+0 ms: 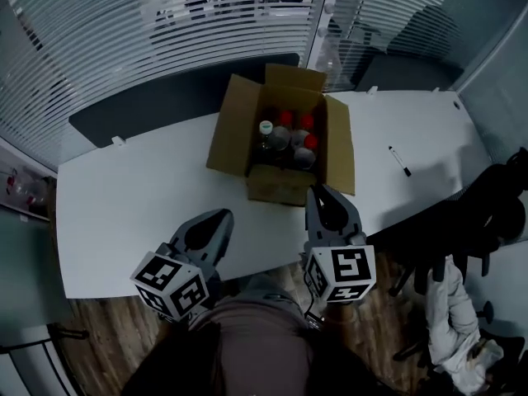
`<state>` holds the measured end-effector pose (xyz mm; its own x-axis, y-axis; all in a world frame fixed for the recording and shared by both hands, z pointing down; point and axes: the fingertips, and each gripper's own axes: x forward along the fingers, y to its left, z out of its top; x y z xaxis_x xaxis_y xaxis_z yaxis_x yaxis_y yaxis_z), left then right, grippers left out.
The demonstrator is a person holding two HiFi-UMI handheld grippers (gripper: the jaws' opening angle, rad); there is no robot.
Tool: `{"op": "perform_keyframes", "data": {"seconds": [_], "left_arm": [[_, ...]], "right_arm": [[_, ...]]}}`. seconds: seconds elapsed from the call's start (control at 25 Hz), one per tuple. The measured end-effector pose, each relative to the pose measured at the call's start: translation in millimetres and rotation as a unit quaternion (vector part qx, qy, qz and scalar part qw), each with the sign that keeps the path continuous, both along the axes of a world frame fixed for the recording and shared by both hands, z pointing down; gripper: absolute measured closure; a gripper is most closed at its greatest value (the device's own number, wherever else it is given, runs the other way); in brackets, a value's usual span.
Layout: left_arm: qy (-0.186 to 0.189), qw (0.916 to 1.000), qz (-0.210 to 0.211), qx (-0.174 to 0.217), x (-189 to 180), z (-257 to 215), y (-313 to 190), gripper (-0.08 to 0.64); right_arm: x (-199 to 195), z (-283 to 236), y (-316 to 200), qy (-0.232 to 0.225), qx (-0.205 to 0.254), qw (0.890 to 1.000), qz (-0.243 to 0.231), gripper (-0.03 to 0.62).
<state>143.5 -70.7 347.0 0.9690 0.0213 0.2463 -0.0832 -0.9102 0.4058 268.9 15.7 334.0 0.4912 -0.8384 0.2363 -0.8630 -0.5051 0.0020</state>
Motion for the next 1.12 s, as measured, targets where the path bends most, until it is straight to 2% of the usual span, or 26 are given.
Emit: {"op": "perform_keyframes", "data": {"seconds": [0.2, 0.36, 0.64, 1.12], "left_arm": [[-0.008, 0.9997, -0.022, -0.005, 20, 3, -10, 0.551], [-0.017, 0.9990, -0.040, -0.009, 29, 8, -18, 0.551], [-0.024, 0.9978, -0.061, -0.012, 32, 15, -32, 0.551], [-0.046, 0.9967, -0.064, -0.016, 38, 18, -65, 0.551]], "right_arm": [[36, 7, -6, 0.000, -0.015, 1.000, -0.007, 0.560], [57, 16, -17, -0.004, -0.035, 0.999, -0.026, 0.507], [86, 29, -39, 0.000, -0.068, 0.997, -0.039, 0.484], [116, 70, -64, -0.041, -0.138, 0.989, -0.018, 0.442]]}}
